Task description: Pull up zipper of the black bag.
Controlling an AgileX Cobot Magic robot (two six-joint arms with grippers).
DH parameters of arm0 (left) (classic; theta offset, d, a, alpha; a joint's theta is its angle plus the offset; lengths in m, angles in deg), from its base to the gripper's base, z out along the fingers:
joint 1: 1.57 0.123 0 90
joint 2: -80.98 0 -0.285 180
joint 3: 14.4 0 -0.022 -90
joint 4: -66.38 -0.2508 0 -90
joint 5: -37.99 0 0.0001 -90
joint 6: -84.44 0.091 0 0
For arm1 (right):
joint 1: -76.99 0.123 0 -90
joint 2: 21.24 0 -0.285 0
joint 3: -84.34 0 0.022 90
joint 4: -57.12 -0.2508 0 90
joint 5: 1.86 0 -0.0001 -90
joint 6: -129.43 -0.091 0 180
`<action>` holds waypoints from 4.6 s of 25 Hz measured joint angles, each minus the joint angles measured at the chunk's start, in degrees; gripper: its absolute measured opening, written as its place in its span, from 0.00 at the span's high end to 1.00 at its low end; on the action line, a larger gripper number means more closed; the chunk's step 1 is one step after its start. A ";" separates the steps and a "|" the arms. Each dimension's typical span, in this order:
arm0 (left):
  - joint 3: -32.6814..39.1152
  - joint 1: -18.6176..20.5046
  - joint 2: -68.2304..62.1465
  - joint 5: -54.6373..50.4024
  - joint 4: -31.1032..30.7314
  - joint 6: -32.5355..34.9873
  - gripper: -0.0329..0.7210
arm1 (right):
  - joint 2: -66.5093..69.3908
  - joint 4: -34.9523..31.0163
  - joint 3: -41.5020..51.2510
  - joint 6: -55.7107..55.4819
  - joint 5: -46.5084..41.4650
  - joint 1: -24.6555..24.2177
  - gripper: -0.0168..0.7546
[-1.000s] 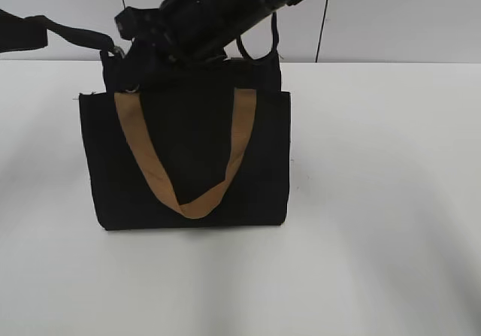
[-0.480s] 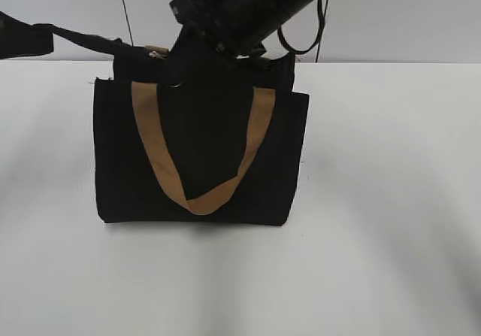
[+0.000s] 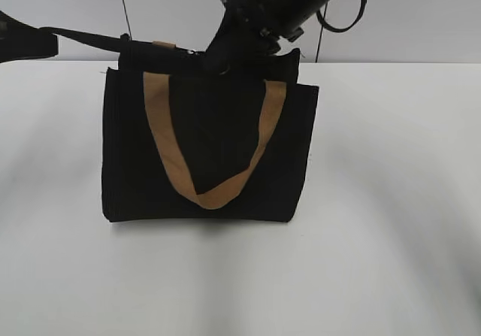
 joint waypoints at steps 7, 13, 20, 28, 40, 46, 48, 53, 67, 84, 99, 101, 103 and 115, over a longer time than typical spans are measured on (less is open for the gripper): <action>0.00 -0.43 0.00 1.38 0.00 0.00 0.93 | -1.47 7.85 -2.72 -0.17 -0.42 -1.04 0.97; 0.00 -0.59 0.00 1.91 0.20 0.00 0.93 | -3.32 14.47 -2.72 6.53 -0.60 -1.10 0.98; 0.00 -0.50 0.00 0.10 0.29 0.00 0.93 | -5.08 18.31 -2.62 14.66 -0.60 -1.44 1.00; 0.00 -0.42 -1.16 -1.38 0.29 0.00 0.93 | -5.44 23.04 -2.56 14.31 -0.87 -1.75 1.00; 0.00 0.00 -4.13 -2.52 0.40 -0.20 0.93 | -6.74 27.63 -2.45 9.14 -1.04 -2.06 1.00; 0.00 0.00 -4.13 -2.52 0.40 -0.20 0.93 | -6.83 27.88 -2.45 5.77 -1.04 -2.06 1.00; 0.00 0.00 -4.13 -2.57 0.40 -0.20 0.93 | -6.83 27.88 -2.45 5.14 -1.04 -2.06 1.00; 0.00 0.00 -4.13 -2.89 0.40 -0.20 0.93 | -6.83 29.62 -2.45 3.62 -1.04 -2.06 1.00; 0.00 0.58 -4.13 -8.90 0.40 -0.26 0.39 | -7.82 32.17 -2.50 -0.40 -1.16 -2.66 0.61; 0.00 -12.96 7.26 -19.89 0.40 -8.48 0.21 | -25.55 43.86 9.04 -12.86 -1.26 3.29 0.25; 9.88 -41.33 12.37 -53.18 1.11 -12.77 0.21 | -62.80 46.98 41.03 -21.02 -1.43 8.09 0.25; 9.88 -41.85 12.37 -52.32 1.11 -12.11 0.21 | -70.01 45.32 46.22 -21.21 -1.38 8.09 0.25; 9.88 -41.85 12.43 -50.19 1.11 -11.75 0.21 | -76.69 43.54 52.42 -21.38 -1.46 8.09 0.25; 9.93 -42.08 14.85 -45.93 0.71 -11.36 0.21 | -105.63 45.78 73.71 -27.01 -1.29 8.19 0.25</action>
